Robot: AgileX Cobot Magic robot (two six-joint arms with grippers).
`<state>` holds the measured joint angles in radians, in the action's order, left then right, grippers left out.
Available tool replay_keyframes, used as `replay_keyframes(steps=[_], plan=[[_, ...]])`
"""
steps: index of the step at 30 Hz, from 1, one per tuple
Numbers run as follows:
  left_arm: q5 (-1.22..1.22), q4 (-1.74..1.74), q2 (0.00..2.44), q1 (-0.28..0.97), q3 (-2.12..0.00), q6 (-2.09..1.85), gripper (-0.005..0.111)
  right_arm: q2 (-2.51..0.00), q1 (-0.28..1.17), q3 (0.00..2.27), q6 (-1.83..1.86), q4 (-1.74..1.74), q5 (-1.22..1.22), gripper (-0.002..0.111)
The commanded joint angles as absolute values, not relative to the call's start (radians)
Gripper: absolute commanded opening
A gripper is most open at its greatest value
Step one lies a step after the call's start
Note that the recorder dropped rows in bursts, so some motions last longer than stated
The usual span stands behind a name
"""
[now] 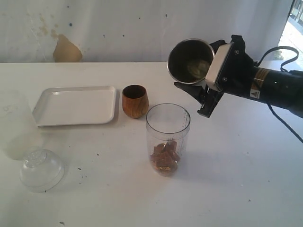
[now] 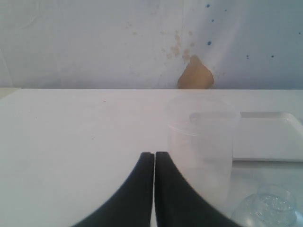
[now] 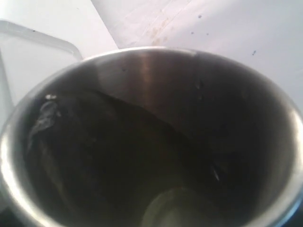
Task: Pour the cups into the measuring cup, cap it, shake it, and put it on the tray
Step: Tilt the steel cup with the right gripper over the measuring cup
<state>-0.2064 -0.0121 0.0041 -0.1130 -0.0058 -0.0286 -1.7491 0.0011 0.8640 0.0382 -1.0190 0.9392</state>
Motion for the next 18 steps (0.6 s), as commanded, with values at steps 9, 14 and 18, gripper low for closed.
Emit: replay_keyframes(steps=[9, 14, 18], plan=[[-0.194, -0.015, 0.0, -0.11, 0.0, -0.028, 0.001, -1.736, -0.004, 0.876, 0.052, -1.069, 0.989, 0.0], [-0.194, -0.015, 0.0, -0.11, 0.0, -0.028, 0.001, -1.736, -0.004, 0.876, 0.093, -1.073, 0.989, 0.0], [-0.194, -0.015, 0.0, -0.11, 0.0, -0.028, 0.001, -1.736, -0.004, 0.876, 0.127, -1.073, 0.989, 0.0]])
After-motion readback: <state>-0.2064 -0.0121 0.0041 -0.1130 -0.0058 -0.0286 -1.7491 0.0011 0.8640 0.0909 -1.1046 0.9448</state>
